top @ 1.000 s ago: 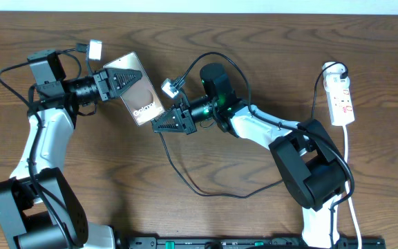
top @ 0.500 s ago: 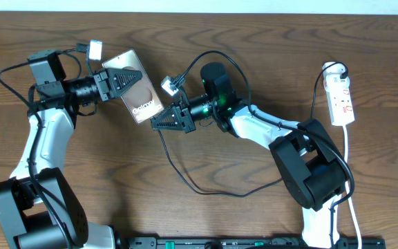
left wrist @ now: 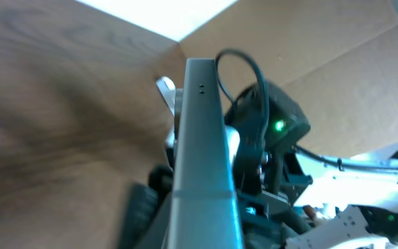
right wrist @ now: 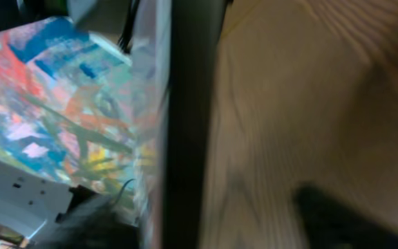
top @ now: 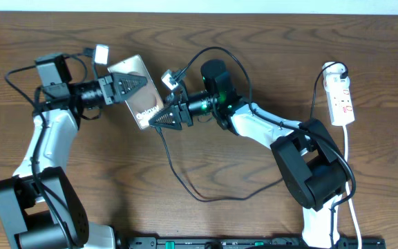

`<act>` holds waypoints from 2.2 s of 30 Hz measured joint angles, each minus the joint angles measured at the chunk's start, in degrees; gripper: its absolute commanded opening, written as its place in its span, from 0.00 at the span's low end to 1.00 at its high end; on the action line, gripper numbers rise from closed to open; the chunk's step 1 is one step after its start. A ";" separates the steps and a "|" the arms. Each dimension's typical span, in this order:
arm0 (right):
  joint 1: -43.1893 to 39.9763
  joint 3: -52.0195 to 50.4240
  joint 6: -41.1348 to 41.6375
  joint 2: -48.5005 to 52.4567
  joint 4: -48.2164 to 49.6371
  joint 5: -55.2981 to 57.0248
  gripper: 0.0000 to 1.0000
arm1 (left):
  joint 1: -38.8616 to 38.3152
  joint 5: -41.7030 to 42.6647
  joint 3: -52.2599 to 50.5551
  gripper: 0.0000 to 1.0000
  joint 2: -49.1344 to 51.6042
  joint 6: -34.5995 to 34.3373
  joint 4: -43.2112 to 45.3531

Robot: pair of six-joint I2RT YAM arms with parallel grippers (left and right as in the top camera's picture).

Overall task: Plug charger to phone and switch on socket
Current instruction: 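Push the plug into the phone port while the left gripper holds it, then lower the phone flat onto the table with the left gripper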

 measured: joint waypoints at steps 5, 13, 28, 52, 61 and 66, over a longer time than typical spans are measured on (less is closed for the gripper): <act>-0.09 0.13 -1.09 0.00 -0.94 0.17 0.99 | -0.31 0.68 -0.13 0.07 0.04 0.02 -0.04; -0.09 0.13 -1.73 0.00 -0.96 -1.46 0.99 | 1.60 0.63 -0.13 0.08 0.04 0.17 -0.04; -0.57 0.13 -1.75 0.00 -0.98 -2.47 0.99 | 10.40 -17.33 -0.26 0.07 0.04 0.66 -17.11; -5.07 0.28 2.21 0.00 -20.61 14.80 0.99 | 8.87 -53.81 -0.28 0.07 0.07 -7.06 -24.70; -5.14 0.28 2.19 0.00 -20.83 16.11 0.99 | 5.20 -59.98 -2.75 0.07 0.07 -9.22 -23.34; -5.14 0.28 2.05 0.00 -20.87 16.15 0.99 | 4.04 -60.98 -5.95 0.07 0.07 -10.32 -20.68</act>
